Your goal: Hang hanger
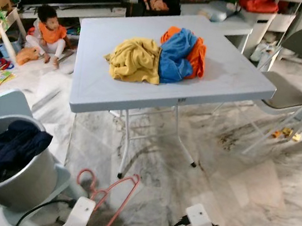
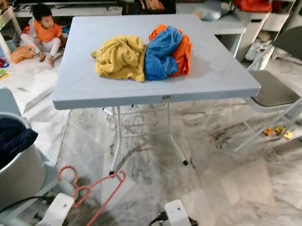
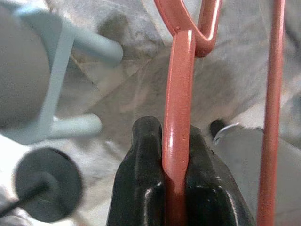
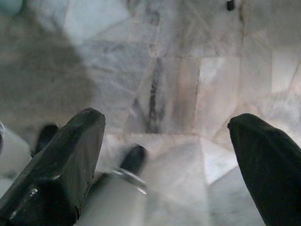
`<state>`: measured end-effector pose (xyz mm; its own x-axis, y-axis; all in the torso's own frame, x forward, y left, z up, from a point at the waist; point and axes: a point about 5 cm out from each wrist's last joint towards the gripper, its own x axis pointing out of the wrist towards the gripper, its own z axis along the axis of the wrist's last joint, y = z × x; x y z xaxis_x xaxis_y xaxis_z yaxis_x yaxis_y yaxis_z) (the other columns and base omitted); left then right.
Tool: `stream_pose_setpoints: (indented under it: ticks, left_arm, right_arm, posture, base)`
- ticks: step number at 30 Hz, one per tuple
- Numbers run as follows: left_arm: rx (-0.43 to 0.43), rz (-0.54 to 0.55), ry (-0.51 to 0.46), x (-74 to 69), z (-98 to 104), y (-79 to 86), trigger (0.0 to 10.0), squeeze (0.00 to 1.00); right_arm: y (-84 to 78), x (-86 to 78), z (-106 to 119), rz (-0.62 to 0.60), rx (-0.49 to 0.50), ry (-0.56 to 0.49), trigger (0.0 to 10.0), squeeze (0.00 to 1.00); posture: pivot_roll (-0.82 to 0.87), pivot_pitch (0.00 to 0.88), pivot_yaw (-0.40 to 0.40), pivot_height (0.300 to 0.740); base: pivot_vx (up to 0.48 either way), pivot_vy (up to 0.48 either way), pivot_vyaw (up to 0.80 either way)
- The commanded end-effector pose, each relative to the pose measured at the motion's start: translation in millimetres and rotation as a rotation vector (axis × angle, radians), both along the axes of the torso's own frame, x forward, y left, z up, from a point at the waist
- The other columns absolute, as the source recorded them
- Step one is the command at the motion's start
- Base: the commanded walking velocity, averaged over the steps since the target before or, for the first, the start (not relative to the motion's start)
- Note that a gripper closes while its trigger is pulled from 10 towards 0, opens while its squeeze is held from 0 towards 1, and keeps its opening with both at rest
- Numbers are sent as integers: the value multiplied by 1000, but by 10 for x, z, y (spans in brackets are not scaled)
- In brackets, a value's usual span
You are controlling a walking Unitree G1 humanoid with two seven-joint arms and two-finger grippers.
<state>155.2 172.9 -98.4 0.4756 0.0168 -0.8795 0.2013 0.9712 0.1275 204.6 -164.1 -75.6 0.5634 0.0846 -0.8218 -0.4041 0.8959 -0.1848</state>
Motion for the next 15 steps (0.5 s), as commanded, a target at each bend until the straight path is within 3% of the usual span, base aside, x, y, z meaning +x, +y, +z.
stream_pose_setpoints:
  ticks: [1,7,15]
  left_arm:
    - [-30,-26,-30,101,36,-100,10000,0]
    - [-34,-27,-30,93,34,-92,10000,0]
    - [-38,-29,-32,87,33,-84,10000,0]
  right_arm:
    - [-102,-38,-16,-62,2,24,10000,0]
    - [-174,-5,5,-228,71,20,10000,0]
    - [-214,20,22,-274,85,17,10000,0]
  posture:
    - [-77,0,87,740]
    - [-85,0,92,740]
    - [-87,0,92,740]
  base:
    - [259,251,-800]
    - [257,252,-800]
    - [194,188,-590]
